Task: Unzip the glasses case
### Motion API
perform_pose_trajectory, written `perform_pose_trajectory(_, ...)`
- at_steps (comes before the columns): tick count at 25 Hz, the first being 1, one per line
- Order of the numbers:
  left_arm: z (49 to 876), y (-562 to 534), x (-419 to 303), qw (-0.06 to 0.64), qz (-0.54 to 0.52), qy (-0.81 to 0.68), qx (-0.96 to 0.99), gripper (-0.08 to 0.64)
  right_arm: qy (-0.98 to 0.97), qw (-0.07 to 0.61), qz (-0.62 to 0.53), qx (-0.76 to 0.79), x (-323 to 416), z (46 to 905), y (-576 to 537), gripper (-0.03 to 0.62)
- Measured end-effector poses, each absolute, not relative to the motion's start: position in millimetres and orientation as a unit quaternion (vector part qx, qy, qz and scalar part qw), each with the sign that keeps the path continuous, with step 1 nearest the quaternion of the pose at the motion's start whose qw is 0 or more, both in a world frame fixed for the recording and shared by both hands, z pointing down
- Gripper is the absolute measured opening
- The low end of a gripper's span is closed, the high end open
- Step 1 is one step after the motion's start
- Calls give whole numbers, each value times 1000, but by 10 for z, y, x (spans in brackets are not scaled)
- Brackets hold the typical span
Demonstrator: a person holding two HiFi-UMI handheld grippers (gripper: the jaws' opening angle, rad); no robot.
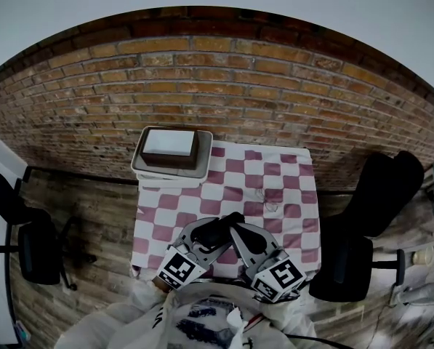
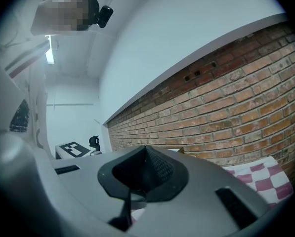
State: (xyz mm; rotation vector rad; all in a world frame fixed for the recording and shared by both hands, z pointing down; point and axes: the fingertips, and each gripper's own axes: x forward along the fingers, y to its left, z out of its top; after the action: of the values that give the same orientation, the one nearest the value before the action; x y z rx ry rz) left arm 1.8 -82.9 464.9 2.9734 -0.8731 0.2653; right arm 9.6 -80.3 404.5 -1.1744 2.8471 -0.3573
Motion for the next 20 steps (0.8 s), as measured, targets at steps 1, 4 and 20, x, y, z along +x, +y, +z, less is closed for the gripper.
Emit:
perform_pose_trajectory(1, 4647, -836, 11, 29, 78, -278, 957, 258, 916, 22, -118, -382, 126, 4050, -812, 15)
perform_pose_trajectory(4, 4629, -844, -13, 88, 49, -266, 959, 258, 911, 28, -125, -392, 214, 4067, -823, 15)
perform_pose_trajectory(20, 4554, -826, -100, 261, -46, -220, 939, 256, 893, 29, -119, -433, 527, 4094, -754, 15)
